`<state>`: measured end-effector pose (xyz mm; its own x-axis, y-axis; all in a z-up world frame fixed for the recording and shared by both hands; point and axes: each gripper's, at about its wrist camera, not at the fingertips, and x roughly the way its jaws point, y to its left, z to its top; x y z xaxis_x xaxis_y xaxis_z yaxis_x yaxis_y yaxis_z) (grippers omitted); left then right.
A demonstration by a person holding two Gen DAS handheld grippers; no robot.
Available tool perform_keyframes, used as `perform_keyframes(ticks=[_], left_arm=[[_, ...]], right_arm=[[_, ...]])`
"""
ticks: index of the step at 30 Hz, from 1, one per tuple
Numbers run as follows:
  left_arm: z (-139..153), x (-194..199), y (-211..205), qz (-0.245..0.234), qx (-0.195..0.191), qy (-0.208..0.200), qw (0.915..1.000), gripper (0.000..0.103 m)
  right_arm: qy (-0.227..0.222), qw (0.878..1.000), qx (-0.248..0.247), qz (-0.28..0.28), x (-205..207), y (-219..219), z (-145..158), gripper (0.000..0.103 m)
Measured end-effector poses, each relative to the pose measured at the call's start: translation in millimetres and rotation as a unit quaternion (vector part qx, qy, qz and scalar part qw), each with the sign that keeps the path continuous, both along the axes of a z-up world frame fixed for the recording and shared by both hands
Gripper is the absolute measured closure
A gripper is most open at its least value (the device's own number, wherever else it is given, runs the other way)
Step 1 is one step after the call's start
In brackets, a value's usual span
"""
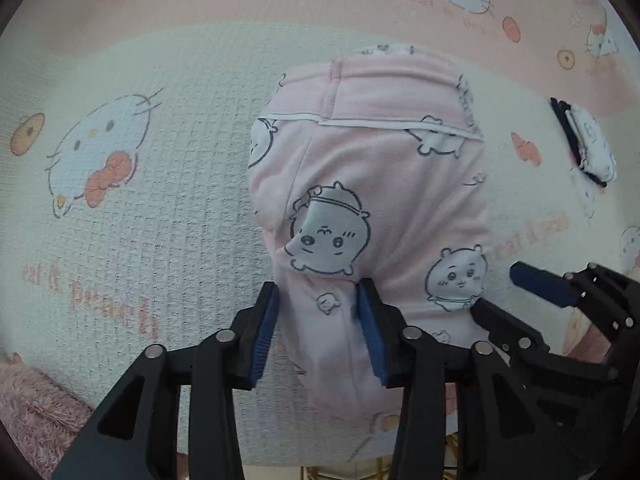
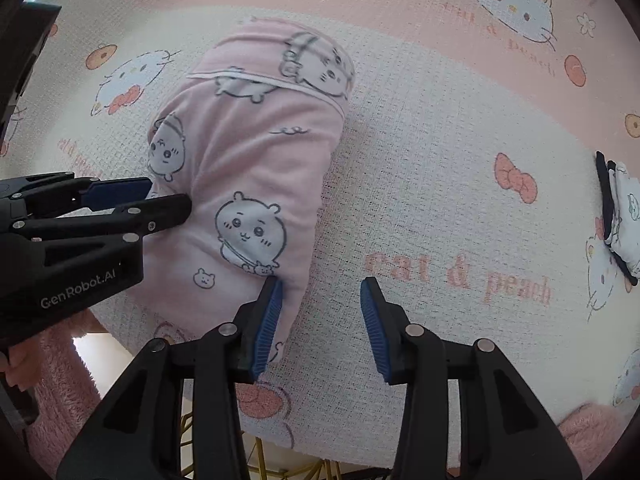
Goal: Fold clothes
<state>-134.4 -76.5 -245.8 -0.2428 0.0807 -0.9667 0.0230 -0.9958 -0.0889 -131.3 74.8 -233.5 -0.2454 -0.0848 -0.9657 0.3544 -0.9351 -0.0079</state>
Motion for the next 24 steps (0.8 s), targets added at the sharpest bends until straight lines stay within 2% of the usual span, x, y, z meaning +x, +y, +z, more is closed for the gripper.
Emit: perform_keyframes(ticks=[1,3,4,5,9,11,14,16,17,20,22,24], left_arm=[[2,-1,-3,0.001,-0.005,-0.003,1.0000,0.043],[7,-3,-8,0.002,-0.006,-0.005,1.0000,0.043],[12,-3,-13,0.009,0.001,0.003,1.0000,0.043],[20,-3,-19,0.020,0.012,0.016,0.9996,0.043],[45,-11,-33,0.029,0.070,0.074,0.9944,0.043],[45,-23,-26,0.004,0.094,0.091,0.9914,0.044],[21,-46,-16,-0.013,0.086,0.068,0.9938,0.045],[0,-51,-21,-0.009,0.073,0.036,0.9966,0.046],[-5,-50,-22,-0.014,0.068,0.037,0.9969,0.045],[-1,-49,-16,-0.058,0.040,0.043,0.9966,0.044],[4,-50,-28,-0.044,0.048,0.041,0.9970,0.044],[15,-48,-43,-0.016,0.067,0.059,0.9959,0.044]], right_arm=[[0.005,1.000,0.005,0.001,0,3,-1,0.042],[0.002,1.000,0.003,-0.007,-3,16,1,0.041],[0.003,1.000,-0.005,-0.021,-5,24,4,0.051],[0.004,0.999,-0.014,-0.034,-7,33,8,0.057],[0.009,0.995,-0.054,-0.084,-17,65,24,0.057],[0.030,0.992,-0.104,-0.066,-25,55,40,0.057],[0.057,0.988,-0.144,-0.024,-40,25,48,0.057],[0.048,0.990,-0.128,-0.018,-54,12,34,0.057],[0.042,0.992,-0.116,-0.019,-62,7,25,0.057],[0.005,0.992,-0.117,-0.050,-79,20,-2,0.056],[-0.005,0.983,-0.160,-0.087,-79,42,1,0.056],[0.020,0.981,-0.162,-0.106,-73,57,17,0.056]])
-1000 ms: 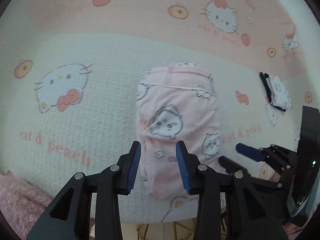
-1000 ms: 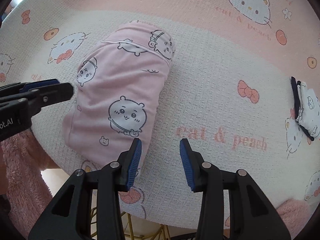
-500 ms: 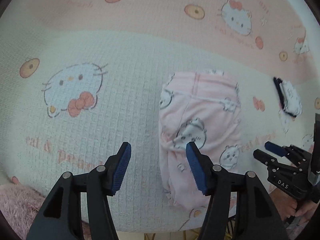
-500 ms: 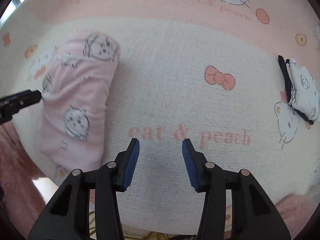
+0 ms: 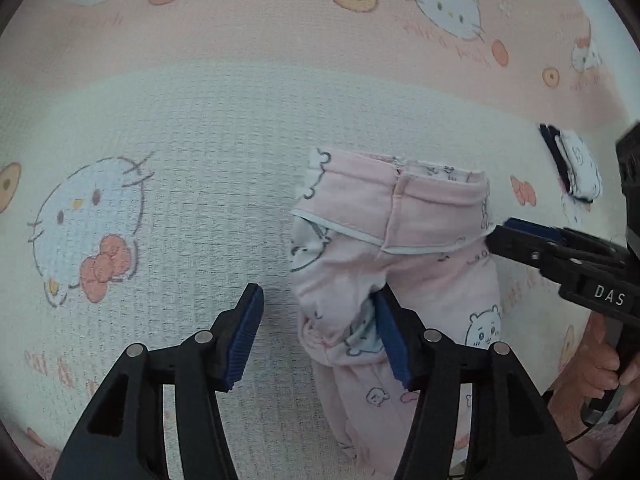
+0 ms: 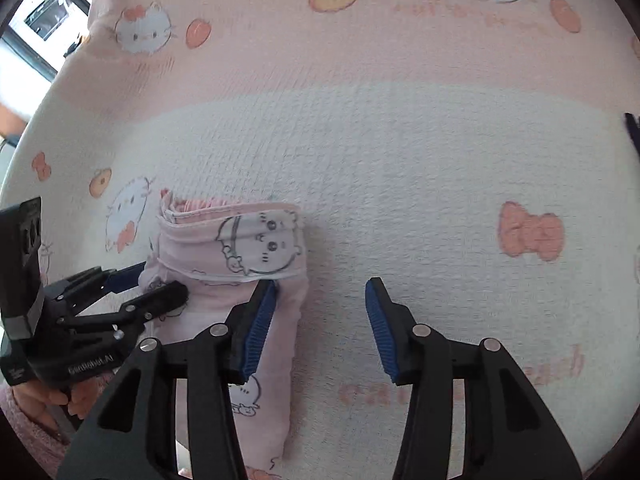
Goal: Fold clothes
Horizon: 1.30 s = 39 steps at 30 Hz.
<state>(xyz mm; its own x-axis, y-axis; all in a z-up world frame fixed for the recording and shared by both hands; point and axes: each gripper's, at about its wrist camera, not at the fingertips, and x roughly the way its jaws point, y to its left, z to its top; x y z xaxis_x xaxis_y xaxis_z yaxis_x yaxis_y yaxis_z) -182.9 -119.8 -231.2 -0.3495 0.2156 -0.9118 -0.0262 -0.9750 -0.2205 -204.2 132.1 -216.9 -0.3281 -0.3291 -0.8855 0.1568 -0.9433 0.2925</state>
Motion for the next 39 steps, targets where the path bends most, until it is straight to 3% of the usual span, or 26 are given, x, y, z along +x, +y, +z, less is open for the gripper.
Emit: perform_keyframes(ticks=[3,6,10,12,15,19,20,22,24,26,29,31,33,37,39], left_arm=[[19,-4,-8,0.020,0.029,0.039,0.9987,0.044],[28,-18,0,0.009,0.045,0.068,0.9966,0.044],[7,-39,18,-0.022,0.009,0.048,0.9986,0.045],[-7,-43,19,-0.024,-0.009,0.038,0.9990,0.044],[-15,-48,-5,0.013,0.050,0.013,0.9986,0.043],[-14,-46,-15,0.026,0.061,0.021,0.9976,0.043],[-14,-46,-17,0.035,0.059,0.025,0.9974,0.043],[-13,-42,-33,0.097,0.022,0.027,0.9947,0.043],[-11,-33,-58,0.152,0.072,0.017,0.9856,0.043],[-4,-18,-70,0.177,0.109,0.000,0.9781,0.043],[6,22,-64,0.174,0.090,-0.021,0.9805,0.043],[5,55,-59,0.166,0.110,-0.034,0.9794,0.043],[-4,75,-45,0.154,0.115,-0.046,0.9802,0.043],[-19,91,-22,0.108,0.044,-0.058,0.9914,0.043],[-16,91,-20,0.113,-0.034,-0.057,0.9915,0.043]], right_arm=[[0.031,0.999,0.011,0.019,4,4,24,0.055],[0.045,0.997,0.028,0.057,2,-17,34,0.055],[0.041,0.993,0.050,0.102,-6,-48,20,0.056],[0.026,0.995,0.042,0.089,-15,-52,1,0.057],[0.000,0.999,-0.025,0.034,-25,-36,-13,0.052],[-0.001,0.999,-0.034,0.014,-28,-28,-12,0.051],[0.003,0.999,-0.032,0.002,-28,-24,-8,0.051],[0.025,0.999,-0.019,-0.032,-28,-8,10,0.053],[0.029,0.998,-0.020,-0.048,-18,9,25,0.050],[0.016,0.999,-0.034,-0.033,0,15,33,0.050],[-0.002,1.000,-0.003,0.026,39,1,27,0.050],[-0.012,0.998,0.018,0.052,62,-10,18,0.050],[-0.038,0.998,0.008,0.051,76,-14,3,0.050],[-0.042,0.996,0.027,0.074,95,-23,-13,0.051],[-0.031,0.994,0.067,0.086,101,-26,-11,0.045]])
